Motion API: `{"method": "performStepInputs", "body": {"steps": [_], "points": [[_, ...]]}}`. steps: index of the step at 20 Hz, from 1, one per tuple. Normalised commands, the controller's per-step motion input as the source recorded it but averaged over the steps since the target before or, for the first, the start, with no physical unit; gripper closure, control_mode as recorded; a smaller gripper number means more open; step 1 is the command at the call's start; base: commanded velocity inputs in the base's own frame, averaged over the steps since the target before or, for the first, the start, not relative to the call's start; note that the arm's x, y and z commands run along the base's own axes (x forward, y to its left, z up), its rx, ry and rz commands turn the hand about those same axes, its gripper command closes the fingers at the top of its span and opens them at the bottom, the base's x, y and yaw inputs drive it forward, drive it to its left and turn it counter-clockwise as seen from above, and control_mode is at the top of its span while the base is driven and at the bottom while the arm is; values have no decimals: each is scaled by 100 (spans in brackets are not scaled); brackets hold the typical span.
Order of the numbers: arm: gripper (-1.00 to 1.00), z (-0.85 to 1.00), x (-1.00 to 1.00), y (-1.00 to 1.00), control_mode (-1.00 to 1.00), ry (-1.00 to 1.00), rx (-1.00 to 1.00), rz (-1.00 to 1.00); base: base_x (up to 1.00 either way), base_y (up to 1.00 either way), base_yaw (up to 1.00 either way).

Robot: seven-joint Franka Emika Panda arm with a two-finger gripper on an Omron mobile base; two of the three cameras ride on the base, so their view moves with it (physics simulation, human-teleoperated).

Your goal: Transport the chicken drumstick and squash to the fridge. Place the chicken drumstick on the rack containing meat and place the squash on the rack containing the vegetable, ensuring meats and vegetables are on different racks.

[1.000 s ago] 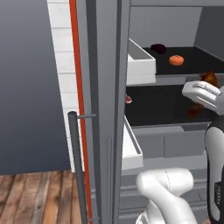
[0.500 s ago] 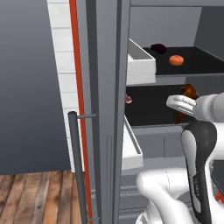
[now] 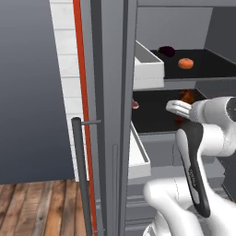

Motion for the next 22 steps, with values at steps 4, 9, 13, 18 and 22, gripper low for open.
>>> {"method": "performStepInputs", "body": {"steps": [4, 9, 13, 18, 22], "points": [[100, -36, 91, -7, -100, 2, 0, 0, 0, 0, 0], [100, -27, 78, -12, -100, 1, 0, 0, 0, 0, 0], [100, -31, 75, -14, -100, 5, 0, 0, 0, 0, 0], [100, -30, 62, -13, -100, 23, 0, 0, 0, 0, 0], [100, -27, 68, -4, -100, 14, -1, -1, 0, 0, 0]]}}
